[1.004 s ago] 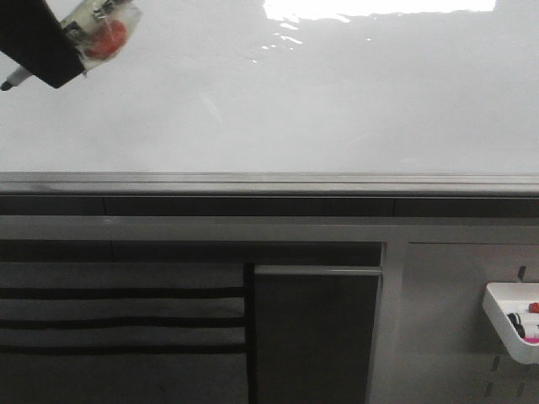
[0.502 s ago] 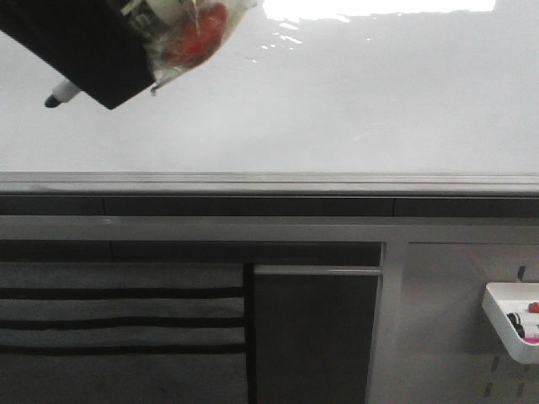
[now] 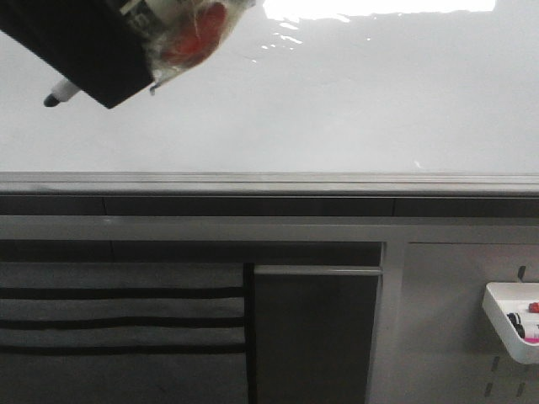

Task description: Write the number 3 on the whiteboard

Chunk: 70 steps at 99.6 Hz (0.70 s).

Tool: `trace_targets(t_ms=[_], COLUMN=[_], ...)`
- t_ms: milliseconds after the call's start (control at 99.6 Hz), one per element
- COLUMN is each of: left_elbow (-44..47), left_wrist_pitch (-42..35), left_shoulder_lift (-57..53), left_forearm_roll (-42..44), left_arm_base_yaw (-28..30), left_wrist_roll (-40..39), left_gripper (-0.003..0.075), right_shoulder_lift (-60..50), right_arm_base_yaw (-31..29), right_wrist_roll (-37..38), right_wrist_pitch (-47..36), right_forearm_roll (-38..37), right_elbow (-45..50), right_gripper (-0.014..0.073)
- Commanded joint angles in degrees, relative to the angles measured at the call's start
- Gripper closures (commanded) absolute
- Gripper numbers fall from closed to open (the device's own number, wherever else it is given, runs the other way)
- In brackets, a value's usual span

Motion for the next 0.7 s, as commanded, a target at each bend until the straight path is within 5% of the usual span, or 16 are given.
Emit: trace_targets(t_ms=[0, 241, 512, 693], left_elbow=[-1.96, -1.96, -1.96, -1.96], left_wrist_pitch=[-1.83, -1.83, -1.83, -1.96], left_shoulder_lift=[-1.41, -1.41, -1.41, -1.41], left_forearm_roll=[-1.75, -1.65, -1.65, -1.72], left_arm_base_yaw=[-0.48, -0.48, -0.48, -0.48], left_wrist_roll=[-0.08, -0.08, -0.08, -0.2], left_gripper=[0.0739, 0.0739, 0.0739, 0.0734], right_shoulder_lift=[-1.24, -1.24, -1.24, -1.24], right_arm_base_yaw=[0.22, 0.22, 0.22, 0.22], right_wrist_roll=[-0.96, -0.96, -0.96, -0.96], right_wrist_pitch=[-2.14, -1.2, -0.84, -0.19], right_forearm_roll=[1.94, -0.48, -0.41, -0.41], right_elbow=[-2.09, -2.08, -2.11, -2.11], right_gripper=[0.0278, 0.0445, 0.0473, 0.0644])
